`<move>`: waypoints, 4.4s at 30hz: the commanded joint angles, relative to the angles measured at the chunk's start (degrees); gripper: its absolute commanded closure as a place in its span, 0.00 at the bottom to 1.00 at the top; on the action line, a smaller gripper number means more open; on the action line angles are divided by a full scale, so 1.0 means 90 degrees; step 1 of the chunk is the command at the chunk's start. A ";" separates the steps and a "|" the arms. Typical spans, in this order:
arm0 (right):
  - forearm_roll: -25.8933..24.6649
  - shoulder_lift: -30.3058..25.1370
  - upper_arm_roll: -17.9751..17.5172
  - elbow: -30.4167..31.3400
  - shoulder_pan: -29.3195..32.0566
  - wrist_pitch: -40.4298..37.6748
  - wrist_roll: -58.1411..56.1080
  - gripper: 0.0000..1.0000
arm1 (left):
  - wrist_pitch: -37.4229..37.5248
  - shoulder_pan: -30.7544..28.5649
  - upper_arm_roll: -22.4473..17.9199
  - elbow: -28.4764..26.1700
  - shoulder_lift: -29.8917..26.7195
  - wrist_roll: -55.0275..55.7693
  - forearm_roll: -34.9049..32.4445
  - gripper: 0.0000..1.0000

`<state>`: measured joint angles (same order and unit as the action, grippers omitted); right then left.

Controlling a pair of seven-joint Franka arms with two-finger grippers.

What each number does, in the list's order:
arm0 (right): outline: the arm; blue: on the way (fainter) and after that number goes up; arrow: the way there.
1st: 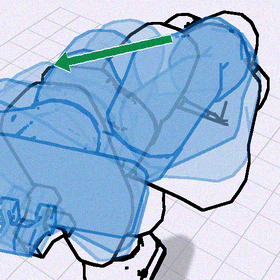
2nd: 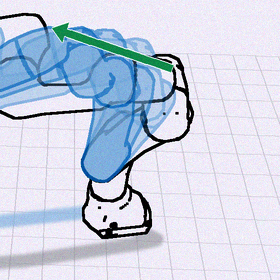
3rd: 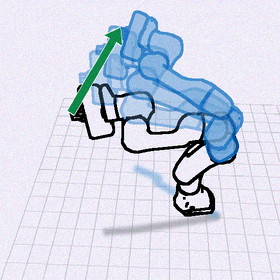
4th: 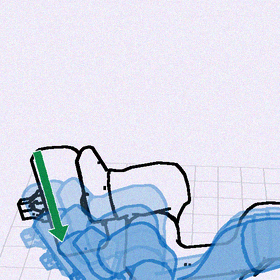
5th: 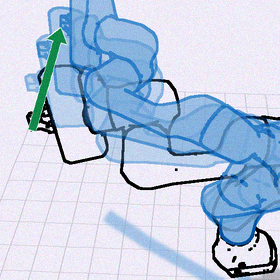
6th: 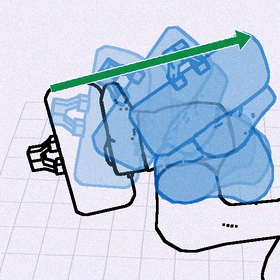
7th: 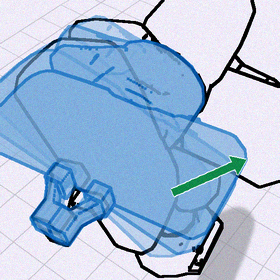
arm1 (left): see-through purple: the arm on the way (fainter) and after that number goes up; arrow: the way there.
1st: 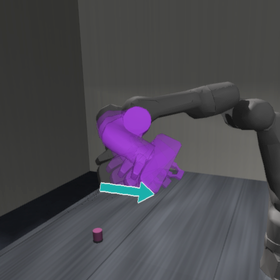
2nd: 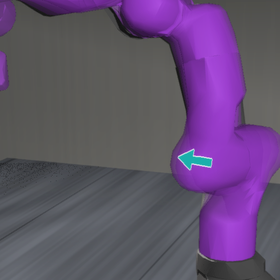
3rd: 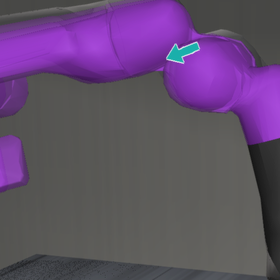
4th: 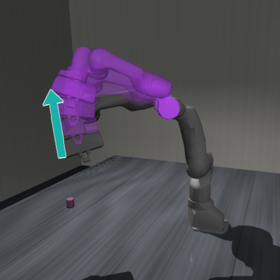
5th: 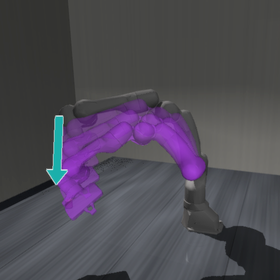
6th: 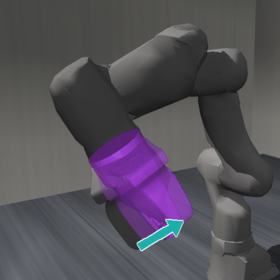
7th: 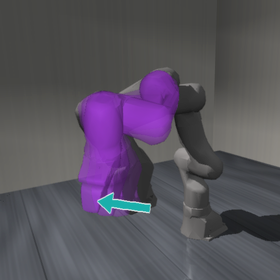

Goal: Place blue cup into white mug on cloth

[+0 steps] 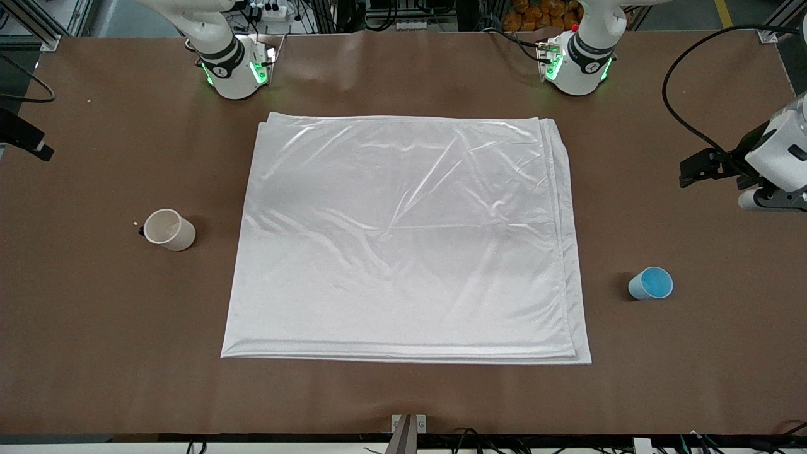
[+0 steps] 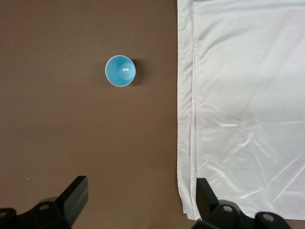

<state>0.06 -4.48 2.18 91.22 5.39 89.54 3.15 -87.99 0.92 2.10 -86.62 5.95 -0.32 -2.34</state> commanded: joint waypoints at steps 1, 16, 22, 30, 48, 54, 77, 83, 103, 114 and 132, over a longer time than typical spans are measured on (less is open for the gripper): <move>0.0150 -0.0167 -0.0027 0.0168 0.0065 0.0061 0.0001 0.00 | -0.0048 0.0025 -0.0028 -0.0014 0.0003 -0.0140 0.0065 0.00; 0.0150 -0.0206 -0.0027 0.0246 0.0133 0.0022 -0.0009 0.00 | -0.0077 0.0045 -0.0048 0.0015 0.0325 -0.0120 -0.0062 0.00; 0.0150 -0.0206 -0.0085 0.0246 0.0084 0.0070 -0.0018 0.00 | -0.0175 0.0045 -0.0048 0.0025 0.0637 -0.0120 -0.0336 0.00; 0.0150 -0.0177 -0.0066 0.0304 0.0123 0.0168 -0.0496 0.00 | -0.0682 -0.0238 -0.0077 0.0054 0.1243 -0.0150 -0.0326 0.00; 0.0150 -0.0137 -0.0027 0.1495 0.0328 0.1388 -0.3083 0.00 | -0.1883 -0.0561 -0.0087 0.0054 0.2220 -0.0823 -0.0355 0.00; 0.0150 -0.0030 -0.0027 0.1857 0.0523 0.1711 -0.4585 0.00 | -0.2196 -0.0756 -0.0077 0.0054 0.2483 -0.0960 -0.0336 0.00; -0.0006 0.1093 -0.0027 0.2091 0.0700 0.2374 -0.9655 0.00 | -0.3612 -0.0922 -0.0087 0.0064 0.3499 -0.1087 -0.0355 0.00; -0.0153 0.1103 -0.0027 0.2579 0.0709 0.3116 -1.0691 0.00 | -0.3983 -0.0971 -0.0087 0.0054 0.3724 -0.1126 -0.0355 0.00; -0.0827 0.1200 -0.0027 0.4142 0.0924 0.5363 -1.1883 0.00 | -0.4247 -0.0971 -0.0087 0.0035 0.4075 -0.1009 -0.0277 0.43; -0.0817 0.1854 -0.0037 0.4337 0.1295 0.6212 -1.2548 0.00 | -0.4247 -0.0971 -0.0087 0.0035 0.4075 -0.1028 -0.0267 1.00; -0.0778 0.2401 -0.0076 0.4474 0.1237 0.6965 -1.2557 0.00 | -0.4188 -0.1010 -0.0067 0.0044 0.3617 -0.1048 -0.0248 1.00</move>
<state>-6.87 15.85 1.75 130.87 16.18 149.66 -108.81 -126.04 -7.91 1.24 -85.40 40.92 -9.62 -4.20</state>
